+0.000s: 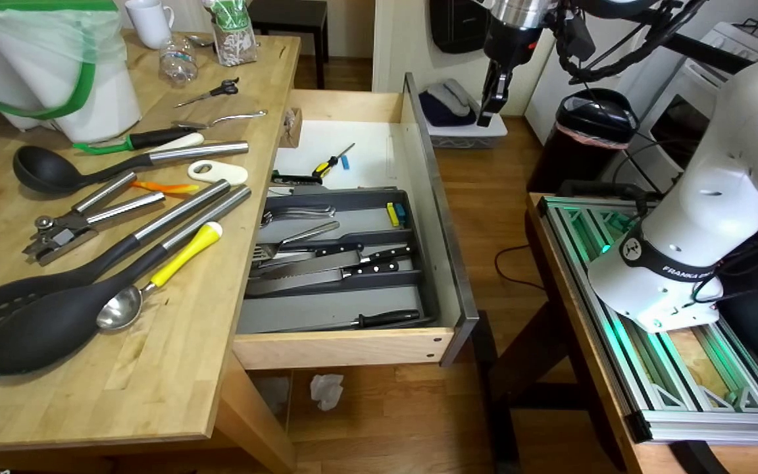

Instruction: Push closed the drawer

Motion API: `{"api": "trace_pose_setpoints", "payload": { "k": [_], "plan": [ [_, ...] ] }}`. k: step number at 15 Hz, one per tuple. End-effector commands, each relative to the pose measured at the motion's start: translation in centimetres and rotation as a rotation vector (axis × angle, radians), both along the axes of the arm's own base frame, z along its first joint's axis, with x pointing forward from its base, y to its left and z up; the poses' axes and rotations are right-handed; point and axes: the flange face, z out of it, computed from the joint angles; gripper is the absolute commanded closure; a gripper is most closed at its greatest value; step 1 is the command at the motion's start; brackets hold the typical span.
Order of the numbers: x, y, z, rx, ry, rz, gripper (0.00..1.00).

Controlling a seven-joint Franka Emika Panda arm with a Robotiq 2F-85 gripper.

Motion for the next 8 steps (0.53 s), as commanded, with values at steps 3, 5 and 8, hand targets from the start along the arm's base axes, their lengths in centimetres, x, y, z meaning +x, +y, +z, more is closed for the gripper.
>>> {"api": "trace_pose_setpoints", "payload": {
  "k": [3,5,8],
  "plan": [
    [-0.1,-1.1,-1.4,0.006,0.028,-0.025,0.99],
    [0.1,-0.9,-1.1,0.0,0.021,-0.019,0.99],
    [0.9,-0.8,-1.9,0.007,-0.001,0.028,1.0]
  ]
}}
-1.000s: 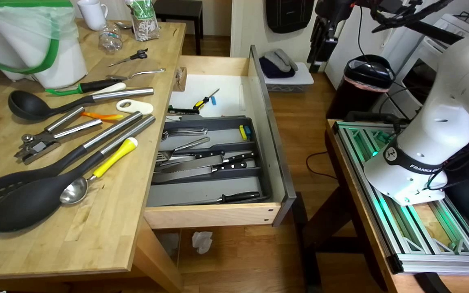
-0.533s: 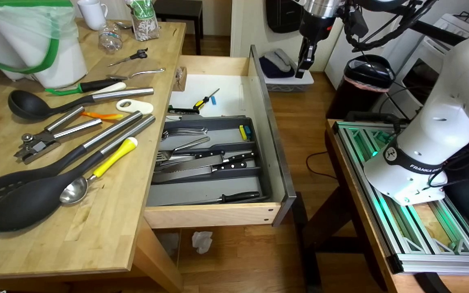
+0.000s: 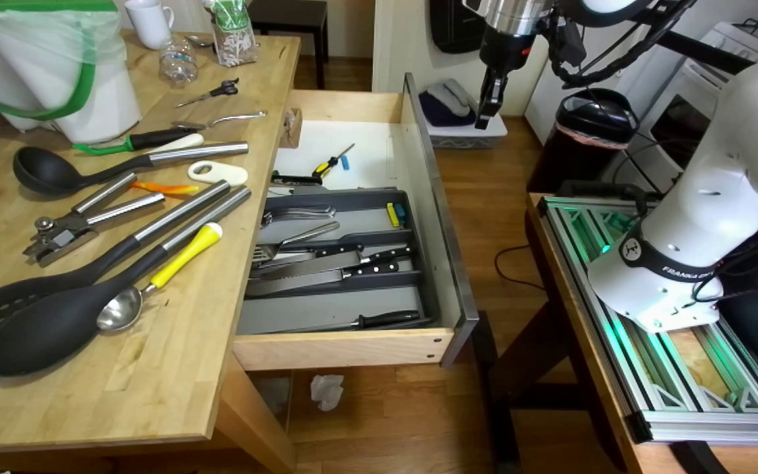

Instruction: Push closed the drawer

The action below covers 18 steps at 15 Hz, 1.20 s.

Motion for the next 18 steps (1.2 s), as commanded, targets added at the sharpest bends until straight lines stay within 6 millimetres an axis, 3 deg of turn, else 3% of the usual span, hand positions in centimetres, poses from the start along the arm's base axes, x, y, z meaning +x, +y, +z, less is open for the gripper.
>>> {"api": "trace_pose_setpoints", "payload": {
  "k": [1,5,11,18],
  "plan": [
    [1.4,0.2,-1.6,-0.001,-0.022,0.077,1.0],
    [2.6,0.4,-5.0,0.034,-0.032,0.146,1.0],
    [2.7,-0.1,-10.0,0.097,-0.014,0.182,1.0],
    [3.4,-0.9,-12.2,0.067,-0.098,0.238,1.0]
  ]
}}
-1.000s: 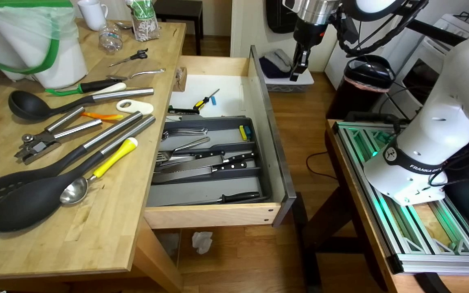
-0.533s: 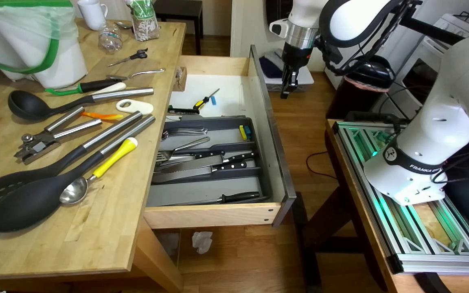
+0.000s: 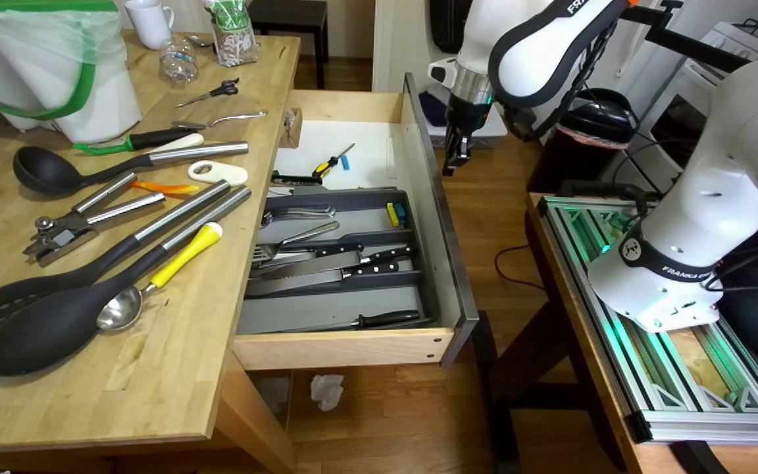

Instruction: Push closed the drawer

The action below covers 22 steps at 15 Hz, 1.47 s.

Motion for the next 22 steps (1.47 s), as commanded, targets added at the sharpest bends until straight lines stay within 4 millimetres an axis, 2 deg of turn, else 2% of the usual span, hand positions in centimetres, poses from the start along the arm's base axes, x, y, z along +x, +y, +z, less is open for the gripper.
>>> {"api": "trace_pose_setpoints", "payload": {
  "k": [1,7,11,16,22],
  "plan": [
    [0.4,-0.3,-1.1,-0.012,-0.051,0.025,1.0],
    [0.6,-0.4,-1.1,-0.015,-0.122,0.041,1.0],
    [1.4,-0.2,-0.3,-0.015,-0.168,0.063,1.0],
    [3.3,-0.6,0.0,-0.007,-0.196,0.085,1.0],
    [7.2,-2.4,0.1,-0.001,-0.244,0.084,1.0]
  ]
}}
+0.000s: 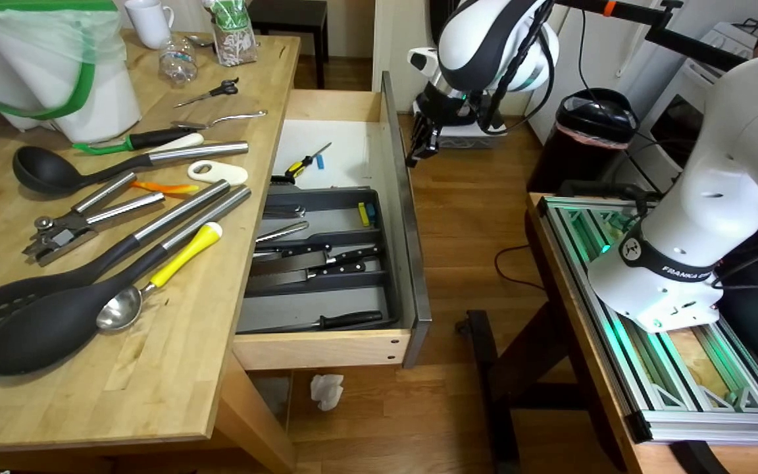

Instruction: Push closed the drawer

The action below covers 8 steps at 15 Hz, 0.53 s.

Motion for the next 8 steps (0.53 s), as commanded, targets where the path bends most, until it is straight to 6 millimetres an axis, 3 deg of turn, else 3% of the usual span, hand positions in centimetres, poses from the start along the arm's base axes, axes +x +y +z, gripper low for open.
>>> {"api": "trace_pose_setpoints", "payload": {
  "k": [1,8],
  "plan": [
    [3.7,-1.5,-0.1,0.001,-0.036,0.009,1.0],
    [10.4,-4.5,-0.4,-0.009,-0.095,0.0,1.0]
  ]
}}
